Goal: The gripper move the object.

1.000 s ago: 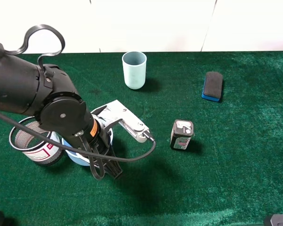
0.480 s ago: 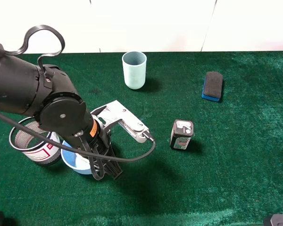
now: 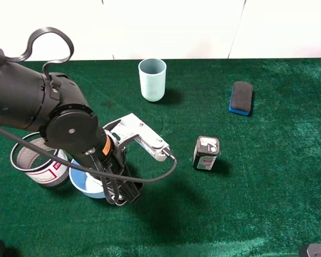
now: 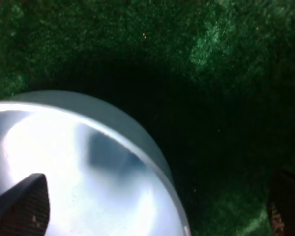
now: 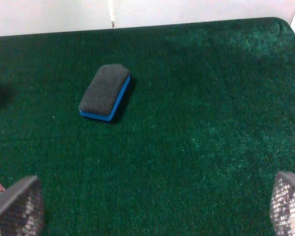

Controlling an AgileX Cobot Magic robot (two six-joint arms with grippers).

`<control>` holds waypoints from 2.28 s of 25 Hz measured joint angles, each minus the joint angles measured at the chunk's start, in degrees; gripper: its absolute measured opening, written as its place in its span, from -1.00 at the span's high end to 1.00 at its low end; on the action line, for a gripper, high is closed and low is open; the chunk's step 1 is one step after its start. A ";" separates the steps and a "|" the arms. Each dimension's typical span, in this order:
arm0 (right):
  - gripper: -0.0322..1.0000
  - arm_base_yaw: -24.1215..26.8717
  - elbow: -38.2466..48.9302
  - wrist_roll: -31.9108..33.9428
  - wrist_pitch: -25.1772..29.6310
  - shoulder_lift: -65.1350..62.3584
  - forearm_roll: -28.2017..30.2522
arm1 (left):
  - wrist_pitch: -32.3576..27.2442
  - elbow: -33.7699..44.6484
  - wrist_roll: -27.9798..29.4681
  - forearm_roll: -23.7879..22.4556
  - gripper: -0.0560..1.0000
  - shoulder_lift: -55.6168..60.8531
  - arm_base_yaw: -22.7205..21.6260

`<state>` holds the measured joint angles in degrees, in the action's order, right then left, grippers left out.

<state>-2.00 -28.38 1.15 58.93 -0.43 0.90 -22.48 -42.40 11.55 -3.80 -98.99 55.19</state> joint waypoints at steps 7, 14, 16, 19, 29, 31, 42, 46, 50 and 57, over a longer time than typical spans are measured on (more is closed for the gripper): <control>-0.40 0.00 0.00 0.00 0.00 0.00 0.00 | -8.38 -7.13 0.06 0.00 -0.84 0.00 0.00; -0.40 0.00 0.00 0.00 0.00 0.00 0.00 | -18.22 -16.64 0.06 -0.06 -0.88 0.00 0.00; -0.40 0.00 0.00 0.00 0.00 0.00 0.00 | -21.03 -19.68 0.06 -0.06 -0.88 0.00 0.00; -0.40 0.00 0.00 0.00 0.00 0.00 0.00 | -25.00 -23.94 0.06 -0.19 -0.90 0.00 0.00; -0.40 0.00 0.00 0.00 0.00 0.00 0.00 | -36.94 -35.31 -0.33 -0.92 -0.97 0.40 -2.44; -0.40 0.00 0.00 0.00 0.00 0.00 0.00 | -37.69 -36.26 -0.46 -0.83 -0.98 1.89 -3.72; -0.40 0.00 0.00 0.00 0.00 0.00 0.00 | -44.11 -36.53 -1.76 -2.85 -0.99 16.32 -13.37; -0.40 0.00 0.00 0.00 0.00 0.00 0.00 | -44.39 -36.53 -4.14 -3.42 -0.99 21.84 -16.69; -0.40 0.00 0.00 0.00 0.00 0.00 0.00 | -44.42 -36.53 -7.45 -3.65 -0.99 26.53 -19.55; -0.40 0.00 0.00 0.00 0.00 0.00 0.00 | -44.46 -32.13 -8.83 -3.65 -0.99 35.01 -21.89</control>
<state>-2.00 -28.38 1.15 58.93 -0.43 0.90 -66.94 -74.53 2.72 -7.45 -63.98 33.31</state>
